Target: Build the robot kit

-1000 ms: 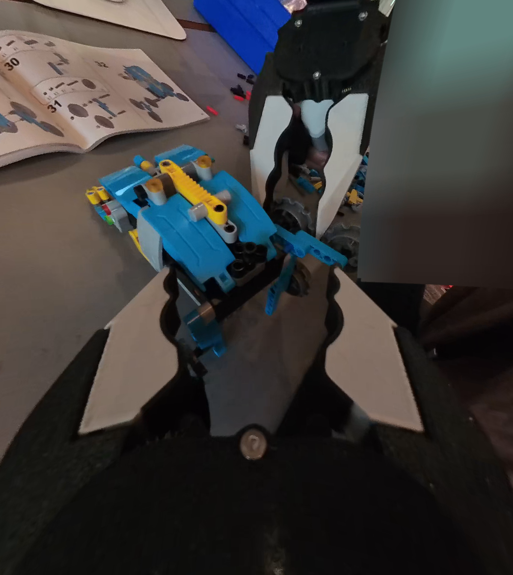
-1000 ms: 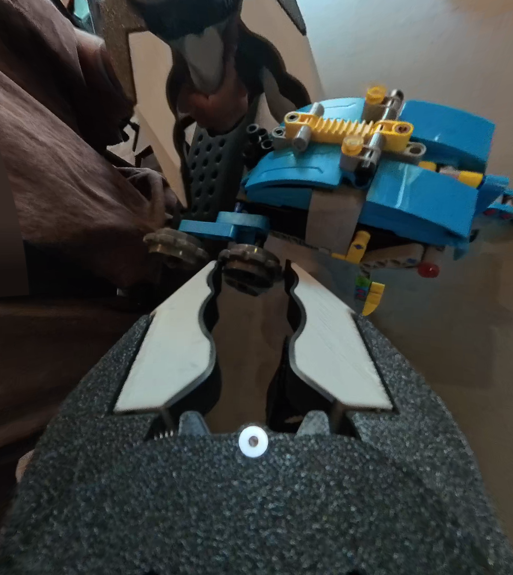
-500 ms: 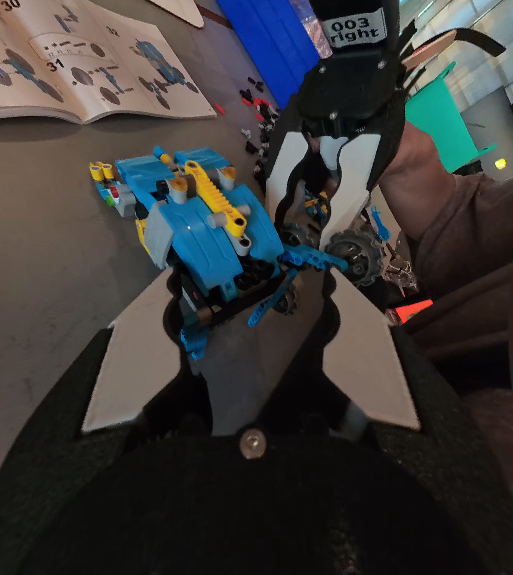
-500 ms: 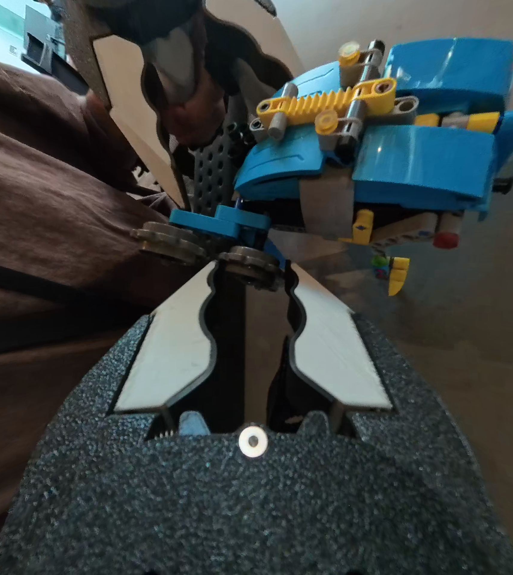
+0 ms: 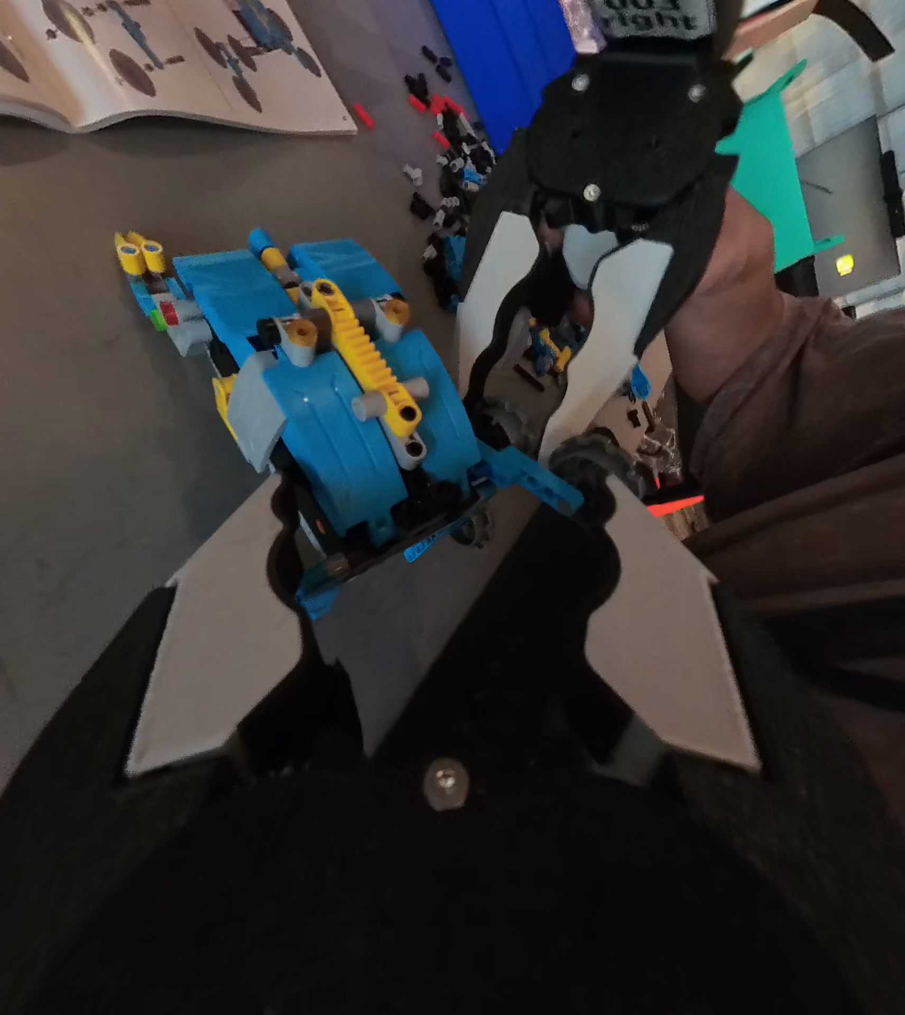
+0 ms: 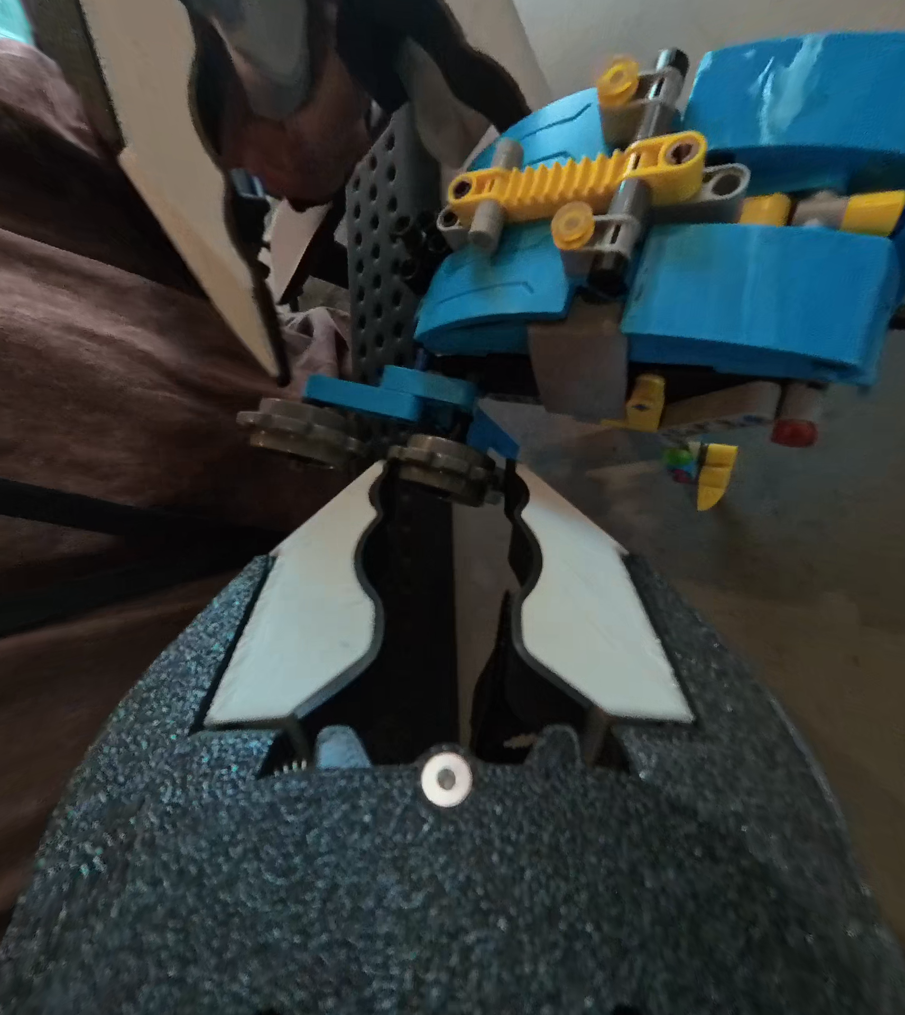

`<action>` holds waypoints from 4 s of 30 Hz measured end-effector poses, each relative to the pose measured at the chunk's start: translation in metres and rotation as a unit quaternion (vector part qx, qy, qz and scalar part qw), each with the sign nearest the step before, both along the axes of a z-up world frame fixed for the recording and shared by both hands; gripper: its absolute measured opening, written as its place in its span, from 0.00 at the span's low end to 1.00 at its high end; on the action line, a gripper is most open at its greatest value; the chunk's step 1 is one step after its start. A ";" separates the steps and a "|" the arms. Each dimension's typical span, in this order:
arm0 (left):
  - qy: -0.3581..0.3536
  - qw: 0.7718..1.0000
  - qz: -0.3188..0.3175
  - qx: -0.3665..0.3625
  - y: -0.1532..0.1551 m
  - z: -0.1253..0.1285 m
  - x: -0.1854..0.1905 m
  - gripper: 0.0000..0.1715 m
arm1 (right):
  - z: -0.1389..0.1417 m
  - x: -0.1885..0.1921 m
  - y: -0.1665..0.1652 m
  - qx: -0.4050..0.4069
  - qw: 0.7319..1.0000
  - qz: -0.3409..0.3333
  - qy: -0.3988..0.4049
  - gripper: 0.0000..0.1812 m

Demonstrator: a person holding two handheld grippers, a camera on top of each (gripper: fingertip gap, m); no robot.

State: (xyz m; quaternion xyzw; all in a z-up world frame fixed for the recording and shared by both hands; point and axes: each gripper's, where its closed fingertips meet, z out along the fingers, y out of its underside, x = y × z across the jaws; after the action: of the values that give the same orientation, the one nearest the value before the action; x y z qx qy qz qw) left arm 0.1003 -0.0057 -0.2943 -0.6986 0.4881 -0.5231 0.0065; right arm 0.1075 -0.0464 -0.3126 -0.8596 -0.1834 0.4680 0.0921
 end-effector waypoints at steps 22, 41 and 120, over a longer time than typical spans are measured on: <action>0.174 0.983 -0.046 0.025 -0.016 -0.026 -0.007 0.54 | 0.003 -0.009 -0.006 0.041 0.998 0.031 -0.045 0.21; 0.169 0.983 -0.069 -0.002 -0.018 -0.025 -0.008 0.53 | 0.013 -0.012 -0.005 0.145 0.971 -0.071 0.176 0.18; -0.171 0.966 -0.179 0.075 -0.040 -0.011 -0.033 0.72 | 0.015 -0.030 -0.019 0.008 0.911 -0.209 0.355 0.13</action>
State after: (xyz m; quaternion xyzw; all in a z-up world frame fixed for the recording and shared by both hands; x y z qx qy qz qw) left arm 0.0676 -0.0452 -0.3057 -0.4974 0.6350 -0.5891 0.0483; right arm 0.0772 -0.0650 -0.2979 -0.6549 0.0413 0.7107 0.2534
